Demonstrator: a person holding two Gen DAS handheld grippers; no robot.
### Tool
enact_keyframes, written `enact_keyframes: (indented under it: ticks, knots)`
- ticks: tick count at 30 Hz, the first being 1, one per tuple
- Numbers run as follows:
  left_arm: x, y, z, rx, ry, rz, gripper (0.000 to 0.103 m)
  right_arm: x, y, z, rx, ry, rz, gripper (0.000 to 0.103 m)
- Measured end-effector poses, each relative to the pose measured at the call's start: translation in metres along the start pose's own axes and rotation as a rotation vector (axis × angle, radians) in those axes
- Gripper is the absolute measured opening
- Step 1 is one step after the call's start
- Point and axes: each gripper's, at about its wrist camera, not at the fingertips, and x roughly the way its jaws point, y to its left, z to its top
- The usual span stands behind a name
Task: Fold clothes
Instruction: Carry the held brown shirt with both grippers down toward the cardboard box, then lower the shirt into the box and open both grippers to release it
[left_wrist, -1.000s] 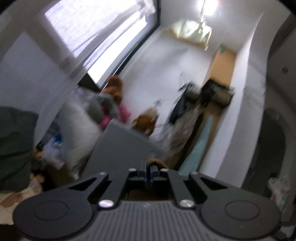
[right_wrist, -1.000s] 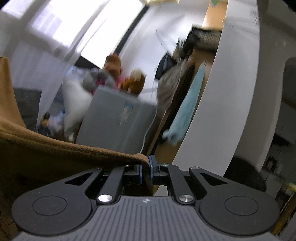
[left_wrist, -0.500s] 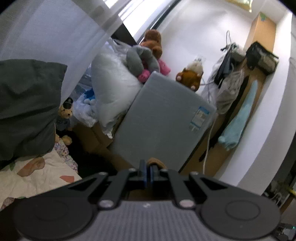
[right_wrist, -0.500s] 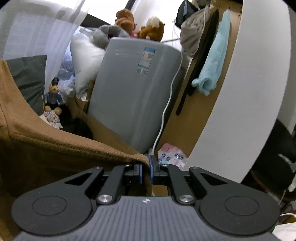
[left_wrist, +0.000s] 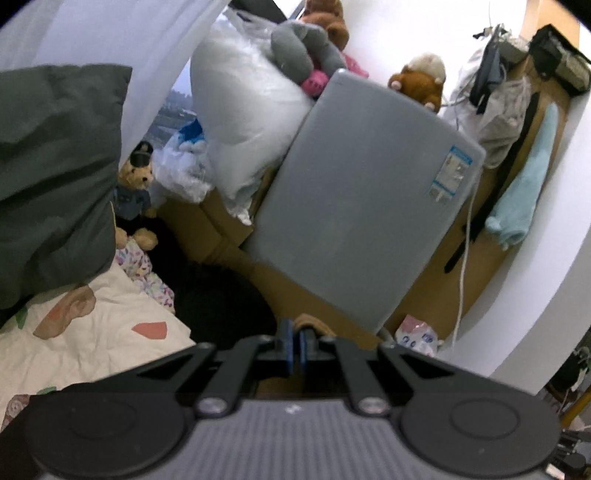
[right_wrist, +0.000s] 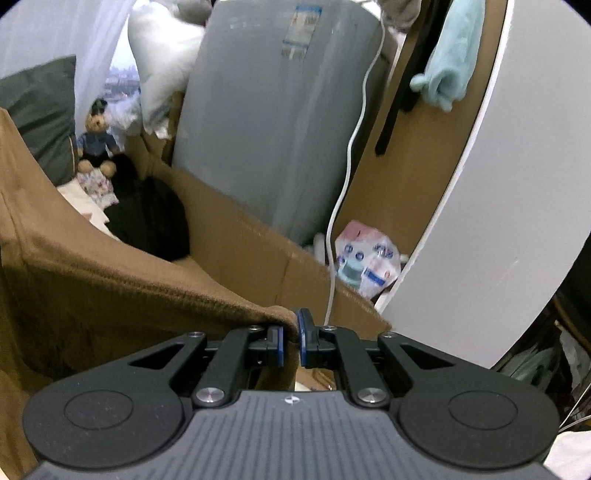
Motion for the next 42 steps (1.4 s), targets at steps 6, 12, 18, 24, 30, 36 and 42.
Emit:
enact_keyframes:
  ticks: [6,12,18,24,30,36,42]
  knots:
    - [0.041,0.013,-0.011,-0.005,0.051,0.028,0.004,0.040,0.002,-0.008,0.000,0.067,0.013,0.009]
    - [0.076,0.026,-0.020,-0.003,0.086,0.053,0.004,0.087,0.004,-0.015,0.024,0.127,0.028,0.009]
    - [0.115,0.042,-0.028,-0.036,0.101,0.078,0.004,0.136,0.011,-0.021,0.004,0.181,0.025,0.009]
    - [0.167,0.053,-0.037,-0.057,0.115,0.084,0.004,0.179,0.014,-0.024,-0.005,0.227,0.028,0.009]
    - [0.207,0.057,-0.033,-0.008,0.140,0.076,0.004,0.222,0.014,-0.033,-0.011,0.258,0.029,0.009]
    - [0.253,0.073,-0.044,0.036,0.194,0.106,0.004,0.274,0.014,-0.046,0.002,0.312,0.056,0.009]
    - [0.303,0.092,-0.062,0.043,0.257,0.163,0.006,0.320,0.018,-0.065,0.051,0.367,0.053,0.011]
